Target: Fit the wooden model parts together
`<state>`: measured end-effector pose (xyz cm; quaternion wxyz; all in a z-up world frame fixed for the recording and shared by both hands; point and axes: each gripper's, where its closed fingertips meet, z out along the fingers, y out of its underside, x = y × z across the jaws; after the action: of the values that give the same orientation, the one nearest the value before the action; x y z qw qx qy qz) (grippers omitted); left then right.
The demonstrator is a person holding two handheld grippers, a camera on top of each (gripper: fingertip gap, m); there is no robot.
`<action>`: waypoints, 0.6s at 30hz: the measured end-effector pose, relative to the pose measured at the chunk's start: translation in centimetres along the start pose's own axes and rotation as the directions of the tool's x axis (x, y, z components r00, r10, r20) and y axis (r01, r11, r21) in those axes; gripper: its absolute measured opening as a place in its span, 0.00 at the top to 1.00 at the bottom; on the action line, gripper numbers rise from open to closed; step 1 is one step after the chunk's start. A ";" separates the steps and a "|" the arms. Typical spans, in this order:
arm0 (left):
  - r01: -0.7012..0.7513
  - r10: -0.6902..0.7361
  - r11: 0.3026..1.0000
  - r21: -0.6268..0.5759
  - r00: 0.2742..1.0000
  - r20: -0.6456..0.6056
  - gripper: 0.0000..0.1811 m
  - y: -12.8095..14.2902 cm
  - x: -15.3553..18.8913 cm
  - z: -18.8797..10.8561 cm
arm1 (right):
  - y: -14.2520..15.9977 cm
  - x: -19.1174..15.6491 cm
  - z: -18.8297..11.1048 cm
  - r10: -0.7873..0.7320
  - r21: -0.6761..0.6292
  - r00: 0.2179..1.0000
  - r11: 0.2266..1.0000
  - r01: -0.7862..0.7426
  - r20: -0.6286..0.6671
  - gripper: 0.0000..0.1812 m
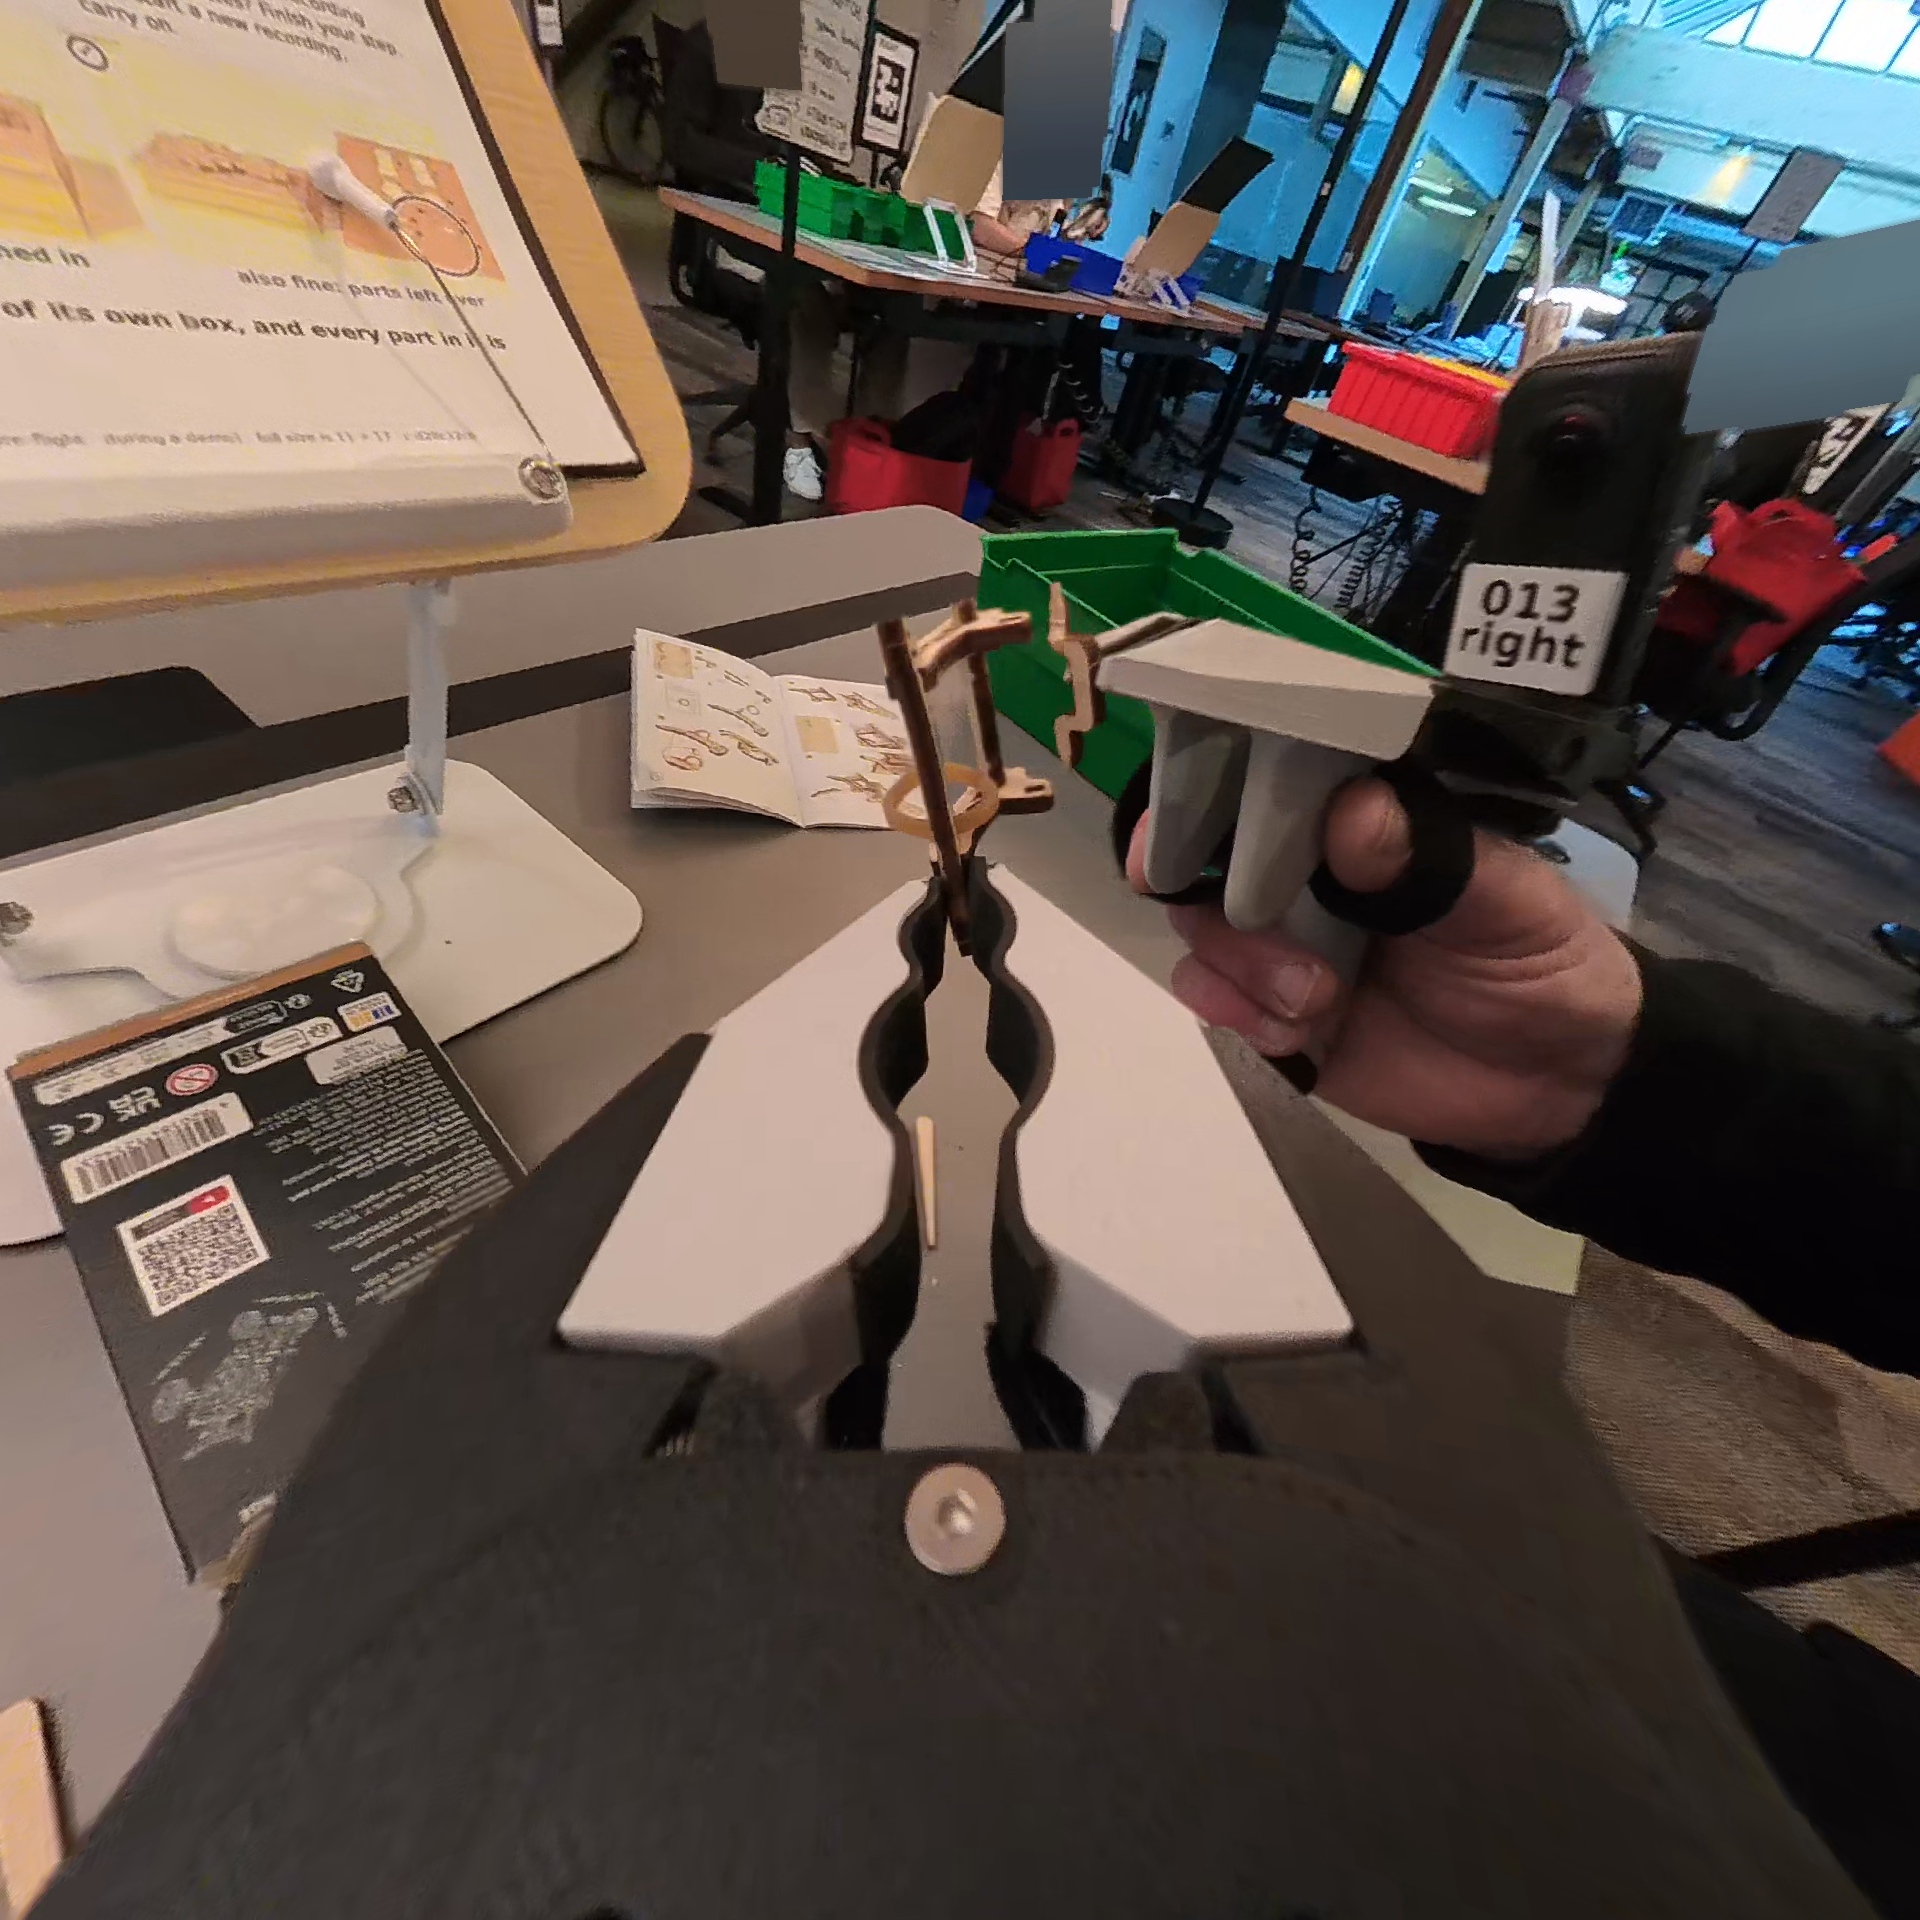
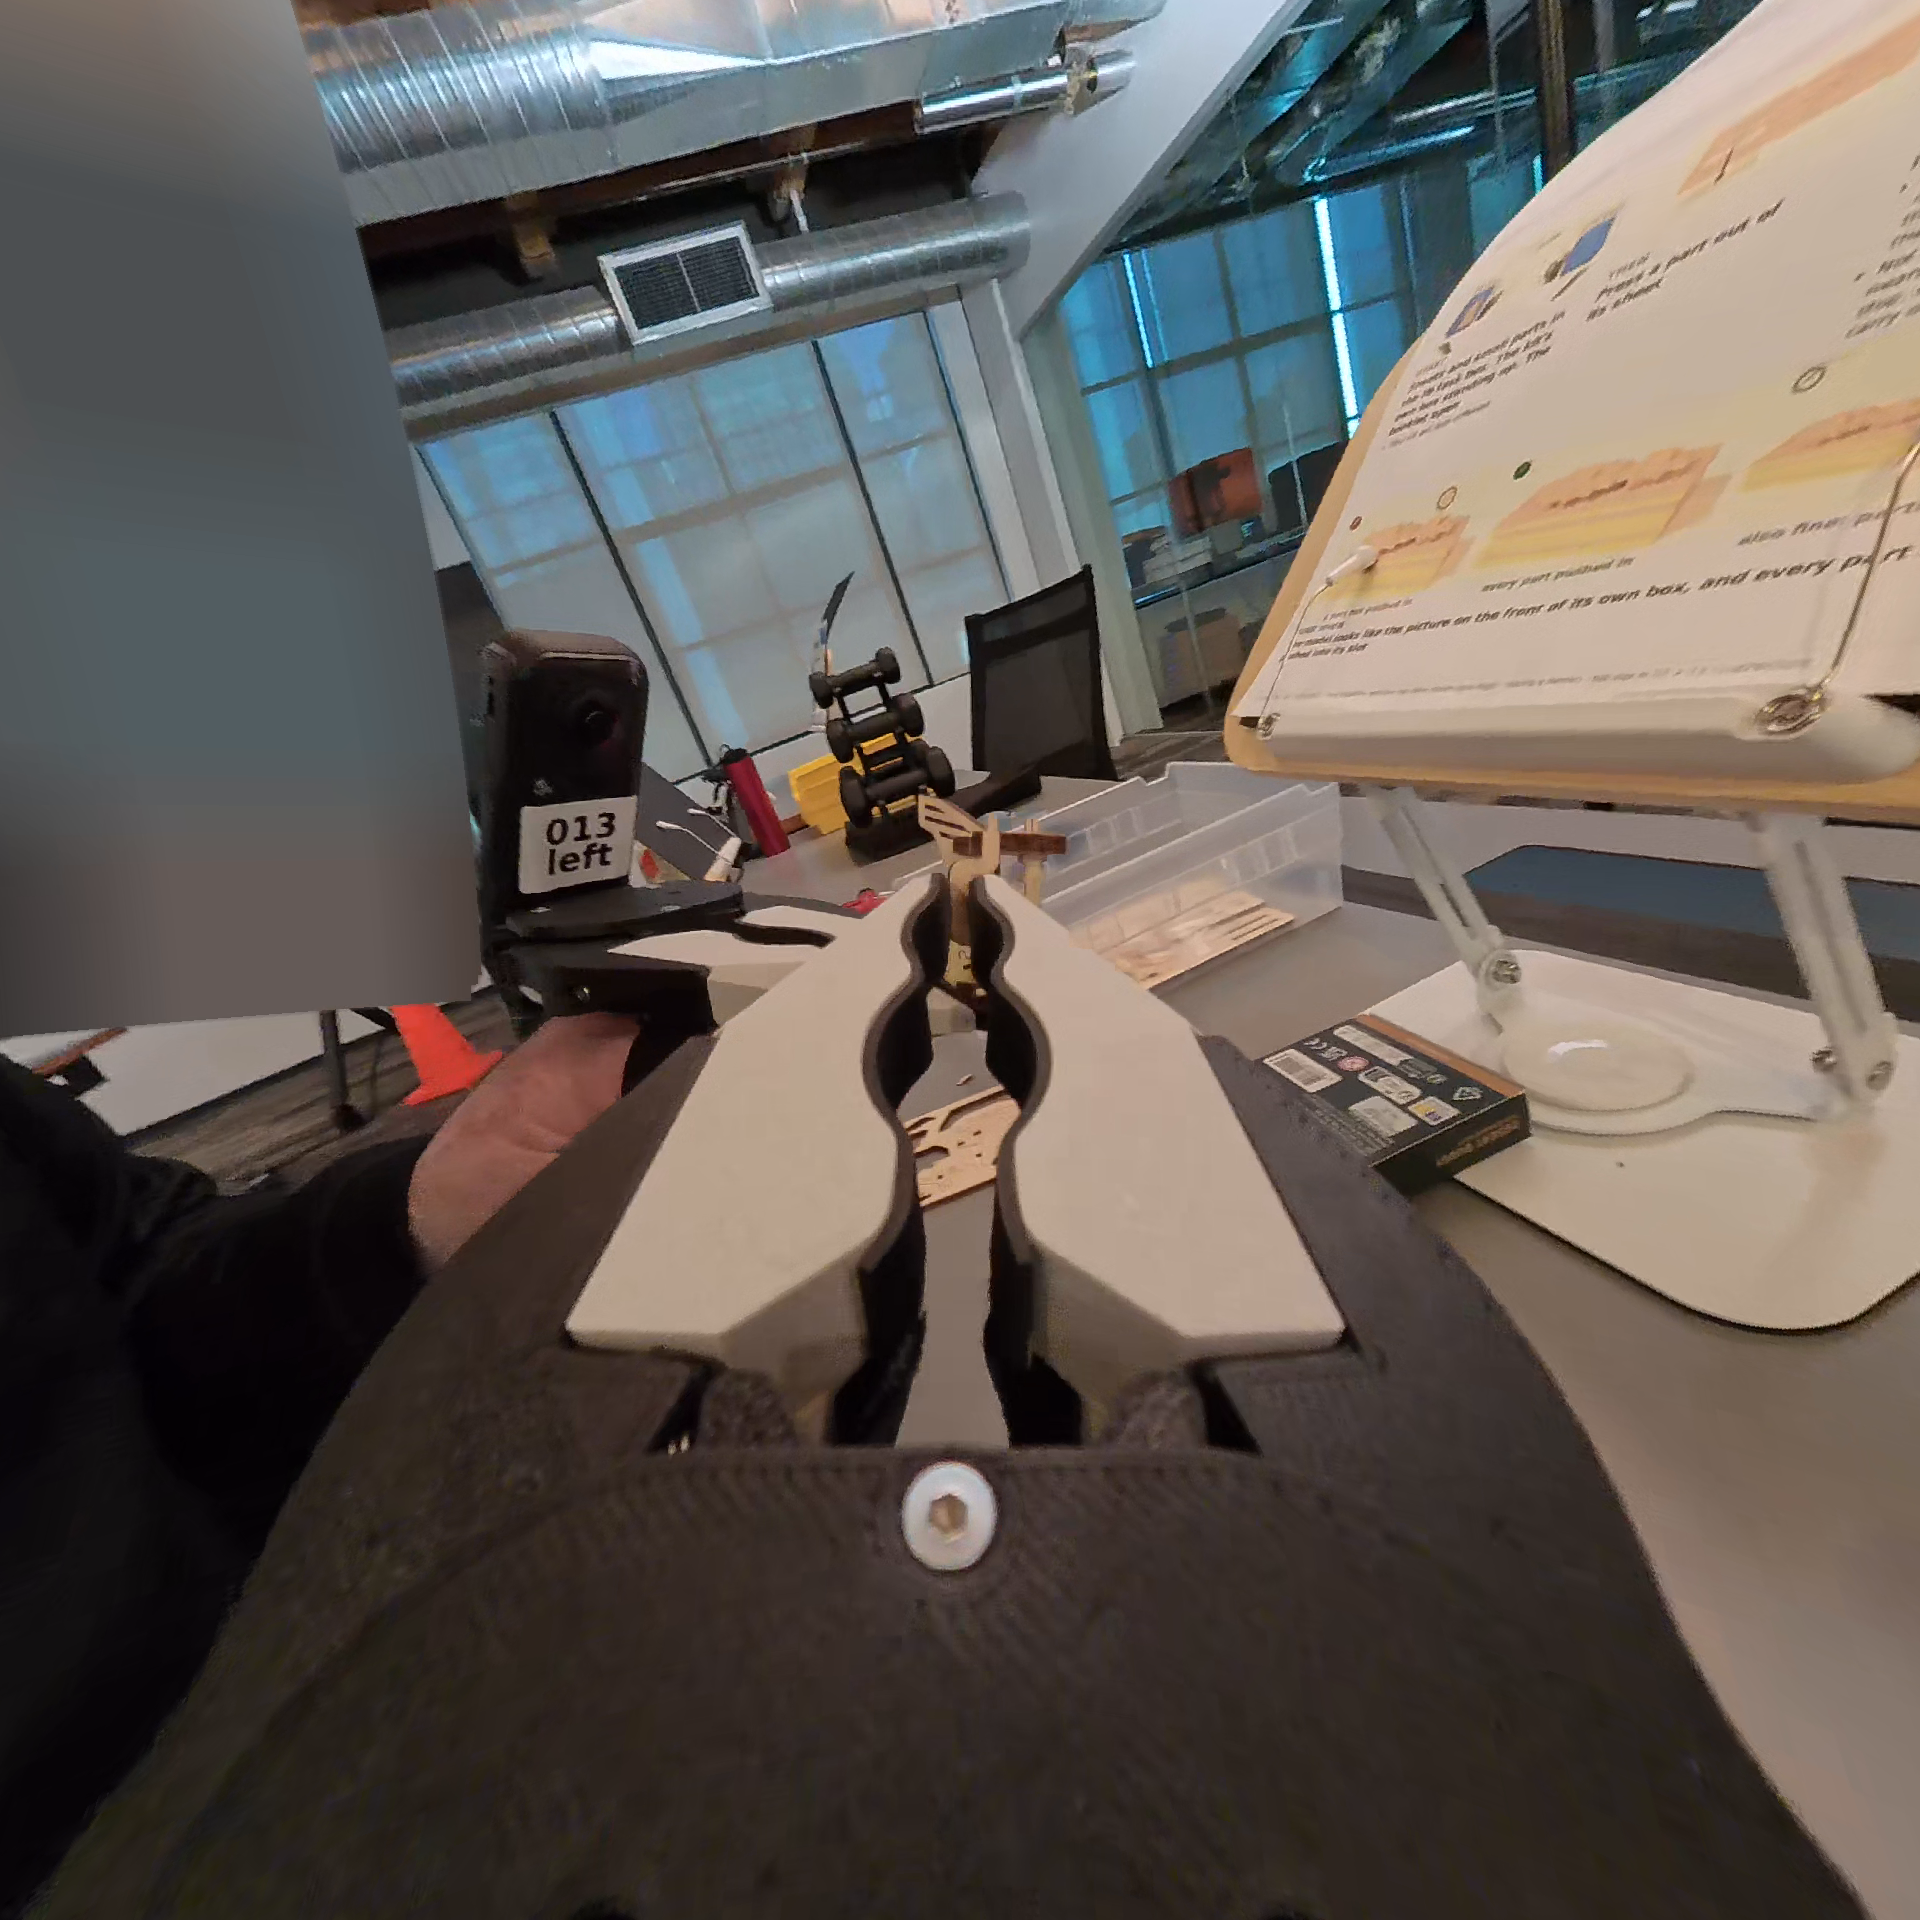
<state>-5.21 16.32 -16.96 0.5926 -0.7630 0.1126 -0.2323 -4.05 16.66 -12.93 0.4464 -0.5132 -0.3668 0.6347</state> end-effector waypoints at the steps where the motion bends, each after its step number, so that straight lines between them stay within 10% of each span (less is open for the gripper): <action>1: -0.018 0.018 1.000 -0.002 1.000 0.014 0.99 -0.1 0.0 0.1 | -0.1 0.0 0.0 -0.012 0.002 1.000 1.000 0.012 -0.010 1.00; 18: 0.116 -0.115 0.992 0.055 0.993 -0.025 0.99 -1.4 0.6 1.6 | -1.3 0.8 0.0 -0.168 0.059 0.976 0.982 0.177 -0.139 1.00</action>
<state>-4.06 17.85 -15.79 0.5981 -0.7486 0.0682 -0.2779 -3.85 17.88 -11.96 0.5414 -0.5044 -0.3565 0.5705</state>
